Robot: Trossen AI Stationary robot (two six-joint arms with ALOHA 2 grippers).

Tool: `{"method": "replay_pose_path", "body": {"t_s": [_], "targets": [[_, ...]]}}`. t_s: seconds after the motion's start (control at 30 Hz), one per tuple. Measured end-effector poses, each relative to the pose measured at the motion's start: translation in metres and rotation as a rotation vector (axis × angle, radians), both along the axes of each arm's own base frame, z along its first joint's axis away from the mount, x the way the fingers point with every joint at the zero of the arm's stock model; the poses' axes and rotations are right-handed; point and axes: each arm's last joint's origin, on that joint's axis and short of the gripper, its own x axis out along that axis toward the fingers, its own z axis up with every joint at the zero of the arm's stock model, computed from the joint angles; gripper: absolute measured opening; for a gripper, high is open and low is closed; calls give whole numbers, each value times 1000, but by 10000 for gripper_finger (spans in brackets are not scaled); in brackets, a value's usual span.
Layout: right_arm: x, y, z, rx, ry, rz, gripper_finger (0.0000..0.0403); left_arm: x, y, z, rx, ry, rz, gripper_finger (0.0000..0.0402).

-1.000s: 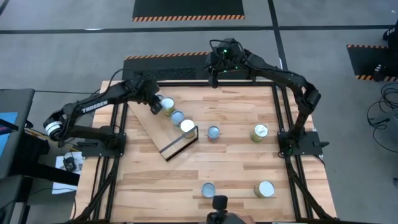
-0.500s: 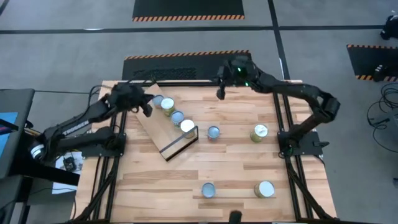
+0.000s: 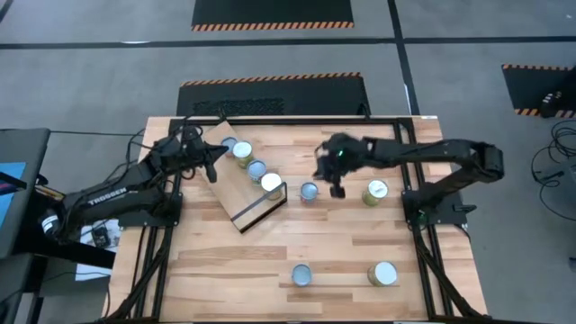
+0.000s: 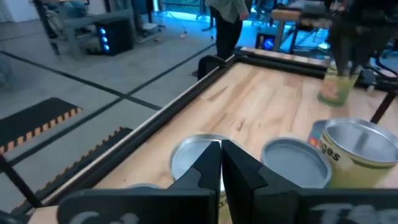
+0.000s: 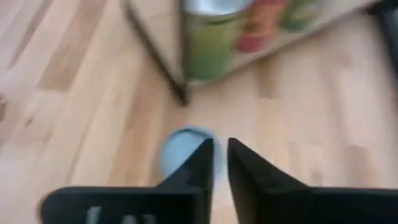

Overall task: Pick and place cans onto a shelf
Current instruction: Put the canned corn on the shelf

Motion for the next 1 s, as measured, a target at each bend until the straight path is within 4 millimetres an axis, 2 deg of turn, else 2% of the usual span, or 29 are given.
{"method": "replay_pose_path", "body": {"t_s": [0.1,0.27,0.43,0.6,0.87,1.0], "targets": [[6,18,-18,4,103,80,121,1,-1,0,8,3,-13,2],[22,30,-50,-28,202,163,191,1,-2,1,17,-5,-12,2],[31,35,-71,-177,283,165,206,1,-3,1,6,-6,-11,2],[39,37,-81,-254,295,161,163,1,-3,2,9,-10,-12,2],[42,37,-82,-279,263,193,21,1,-4,11,24,-32,-33,2],[34,37,-70,-239,250,246,22,4,-7,23,39,-57,-95,2]]}}
